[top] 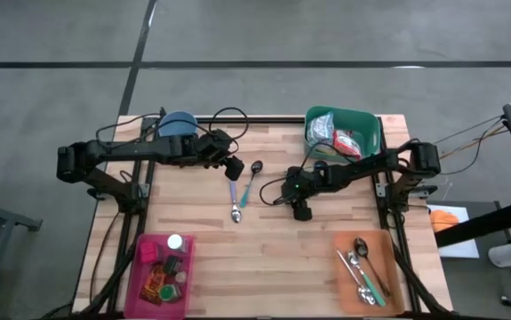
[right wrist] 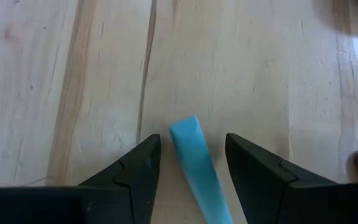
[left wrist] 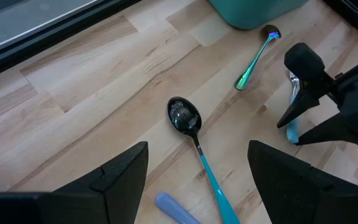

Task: Pick & Place Food Item
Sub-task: Put the light blue spoon into the orange bin

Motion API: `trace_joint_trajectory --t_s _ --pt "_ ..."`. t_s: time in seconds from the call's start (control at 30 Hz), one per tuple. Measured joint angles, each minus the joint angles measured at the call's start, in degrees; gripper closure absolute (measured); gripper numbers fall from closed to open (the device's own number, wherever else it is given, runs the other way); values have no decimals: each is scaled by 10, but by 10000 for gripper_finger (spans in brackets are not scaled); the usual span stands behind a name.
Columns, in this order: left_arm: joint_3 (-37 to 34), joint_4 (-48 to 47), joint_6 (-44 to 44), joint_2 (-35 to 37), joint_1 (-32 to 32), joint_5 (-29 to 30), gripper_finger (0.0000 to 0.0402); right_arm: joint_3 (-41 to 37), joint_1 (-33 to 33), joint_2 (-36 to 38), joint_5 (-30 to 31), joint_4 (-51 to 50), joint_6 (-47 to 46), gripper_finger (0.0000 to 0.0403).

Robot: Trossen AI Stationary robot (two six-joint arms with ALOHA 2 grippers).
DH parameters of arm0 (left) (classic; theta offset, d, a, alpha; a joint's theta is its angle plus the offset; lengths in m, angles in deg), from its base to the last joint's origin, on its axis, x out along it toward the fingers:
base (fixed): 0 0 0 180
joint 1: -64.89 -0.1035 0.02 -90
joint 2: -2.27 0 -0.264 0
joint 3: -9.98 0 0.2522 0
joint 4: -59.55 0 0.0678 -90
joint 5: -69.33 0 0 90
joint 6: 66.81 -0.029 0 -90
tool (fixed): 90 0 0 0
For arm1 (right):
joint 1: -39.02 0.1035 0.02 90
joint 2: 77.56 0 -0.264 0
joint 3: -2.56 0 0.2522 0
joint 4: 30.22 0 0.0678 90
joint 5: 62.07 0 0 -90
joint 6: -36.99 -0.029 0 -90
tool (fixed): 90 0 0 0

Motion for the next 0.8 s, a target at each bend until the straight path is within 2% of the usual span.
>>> trace_joint_trajectory --t_s 0.37,0.47,0.7,0.8 --pt "0 0 0 0 0 0 122 0 0 -1 2 0 2 227" --pt "0 0 0 0 0 0 122 0 0 -1 2 0 2 252" --pt "0 0 0 0 0 0 122 0 1 -1 -2 -6 1 345" --pt "0 0 0 0 0 0 122 0 1 -1 -1 -6 0 356"
